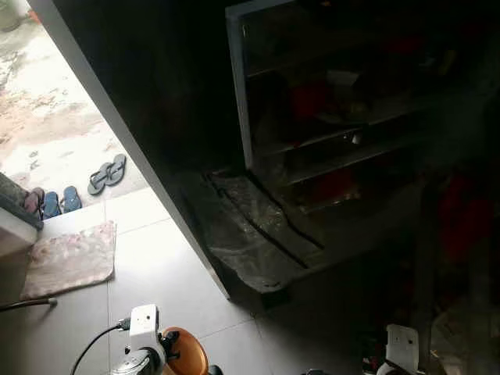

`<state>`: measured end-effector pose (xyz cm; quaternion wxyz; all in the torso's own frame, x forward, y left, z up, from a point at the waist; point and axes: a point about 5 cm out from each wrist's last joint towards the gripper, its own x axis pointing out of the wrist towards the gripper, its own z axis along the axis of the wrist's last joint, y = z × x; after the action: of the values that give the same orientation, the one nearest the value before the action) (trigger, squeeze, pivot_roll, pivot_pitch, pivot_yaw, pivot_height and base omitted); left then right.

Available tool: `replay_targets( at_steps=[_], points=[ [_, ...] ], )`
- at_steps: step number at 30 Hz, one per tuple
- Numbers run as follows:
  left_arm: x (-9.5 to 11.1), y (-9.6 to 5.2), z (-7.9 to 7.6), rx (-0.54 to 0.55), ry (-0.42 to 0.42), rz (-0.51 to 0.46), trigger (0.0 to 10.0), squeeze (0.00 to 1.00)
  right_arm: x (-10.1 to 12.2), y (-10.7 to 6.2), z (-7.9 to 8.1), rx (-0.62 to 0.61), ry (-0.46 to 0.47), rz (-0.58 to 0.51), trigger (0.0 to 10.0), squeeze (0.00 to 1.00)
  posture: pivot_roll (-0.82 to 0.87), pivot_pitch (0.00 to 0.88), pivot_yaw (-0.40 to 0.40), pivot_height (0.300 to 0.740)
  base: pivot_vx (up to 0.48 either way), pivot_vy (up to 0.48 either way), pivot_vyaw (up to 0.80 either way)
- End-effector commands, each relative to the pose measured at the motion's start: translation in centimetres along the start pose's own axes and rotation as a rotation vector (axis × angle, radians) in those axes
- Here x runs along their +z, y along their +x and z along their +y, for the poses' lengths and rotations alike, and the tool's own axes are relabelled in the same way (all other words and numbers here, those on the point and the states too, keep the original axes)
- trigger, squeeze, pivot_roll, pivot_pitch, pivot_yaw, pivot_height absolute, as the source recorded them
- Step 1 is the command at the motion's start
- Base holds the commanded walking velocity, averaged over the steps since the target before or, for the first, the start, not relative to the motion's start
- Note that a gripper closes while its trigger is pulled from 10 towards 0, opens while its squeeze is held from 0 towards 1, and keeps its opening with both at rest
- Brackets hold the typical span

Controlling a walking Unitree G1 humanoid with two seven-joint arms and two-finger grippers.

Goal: Restocking fridge

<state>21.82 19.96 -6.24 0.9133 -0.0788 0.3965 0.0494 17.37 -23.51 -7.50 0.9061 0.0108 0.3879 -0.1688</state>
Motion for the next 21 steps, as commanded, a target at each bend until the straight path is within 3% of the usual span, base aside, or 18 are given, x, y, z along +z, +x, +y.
replay_targets(
  at_steps=[1,12,21],
  points=[
    [-3.2,-0.8,0.9,0.026,0.000,0.123,10.0,0.00,-1.2,-0.4,-0.2,-0.022,-0.002,0.037,10.0,0.00,-0.08,0.197,0.074,0.740,0.000,0.000,0.00],
    [-3.3,-0.8,1.0,0.028,0.002,0.124,10.0,0.00,-1.0,-0.3,-0.8,-0.067,-0.021,0.024,10.0,0.00,-0.08,0.198,0.074,0.740,0.000,0.000,0.00],
    [-3.3,-0.8,1.0,0.027,0.002,0.125,10.0,0.00,-1.2,-0.5,-2.5,-0.131,-0.036,0.018,10.0,0.00,-0.09,0.200,0.077,0.740,0.000,0.000,0.00]
  ],
)
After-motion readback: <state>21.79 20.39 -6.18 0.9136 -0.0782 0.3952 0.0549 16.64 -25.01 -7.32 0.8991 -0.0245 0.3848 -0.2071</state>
